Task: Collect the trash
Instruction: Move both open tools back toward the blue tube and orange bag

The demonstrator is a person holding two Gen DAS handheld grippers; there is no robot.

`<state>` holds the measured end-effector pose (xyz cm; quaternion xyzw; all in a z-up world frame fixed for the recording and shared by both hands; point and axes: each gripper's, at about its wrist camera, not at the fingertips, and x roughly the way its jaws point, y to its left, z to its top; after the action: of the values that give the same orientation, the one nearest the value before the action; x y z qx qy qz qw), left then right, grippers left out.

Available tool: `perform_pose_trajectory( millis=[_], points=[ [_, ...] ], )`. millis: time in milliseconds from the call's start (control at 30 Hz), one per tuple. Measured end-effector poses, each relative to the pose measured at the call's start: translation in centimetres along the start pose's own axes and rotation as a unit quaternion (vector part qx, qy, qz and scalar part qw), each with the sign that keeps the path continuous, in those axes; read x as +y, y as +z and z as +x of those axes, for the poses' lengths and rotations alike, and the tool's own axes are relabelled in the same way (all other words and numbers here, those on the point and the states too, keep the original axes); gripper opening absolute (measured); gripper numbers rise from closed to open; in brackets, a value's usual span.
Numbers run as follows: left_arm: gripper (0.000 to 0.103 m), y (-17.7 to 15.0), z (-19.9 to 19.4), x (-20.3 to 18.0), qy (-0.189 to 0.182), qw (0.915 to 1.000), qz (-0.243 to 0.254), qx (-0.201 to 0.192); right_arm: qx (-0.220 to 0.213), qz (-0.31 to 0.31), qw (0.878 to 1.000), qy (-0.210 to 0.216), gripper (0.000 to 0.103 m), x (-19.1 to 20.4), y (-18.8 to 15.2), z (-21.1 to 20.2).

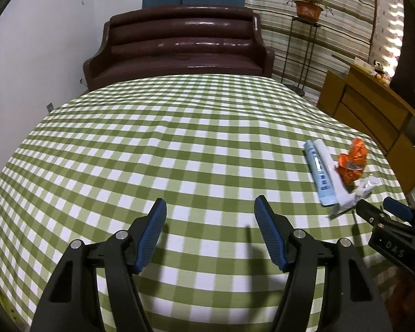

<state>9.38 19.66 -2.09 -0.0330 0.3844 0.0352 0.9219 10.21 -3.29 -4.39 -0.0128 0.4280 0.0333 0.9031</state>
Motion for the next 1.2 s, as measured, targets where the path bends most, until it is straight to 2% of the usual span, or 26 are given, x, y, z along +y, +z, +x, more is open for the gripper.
perform_pose_trajectory(
  millis=[567,1067,1200],
  points=[
    [0.065,0.6,1.2,-8.9,-0.054,0.9959,0.073,-0.002,-0.016,0.051,0.998,-0.027,0.066,-7.6,-0.8,-1.4],
    [0.064,0.2,3.0,-12.1,-0.096,0.9862,0.132,0.032,-0.023,0.07,0.997,-0.014,0.066,-9.4,-1.3,-1.7],
    [0.057,0.0,3.1,-12.8,-0.114,0.9825,0.14,0.043,-0.02,0.071,0.997,-0.014,0.066,-9.5,-1.3,-1.6]
  ],
)
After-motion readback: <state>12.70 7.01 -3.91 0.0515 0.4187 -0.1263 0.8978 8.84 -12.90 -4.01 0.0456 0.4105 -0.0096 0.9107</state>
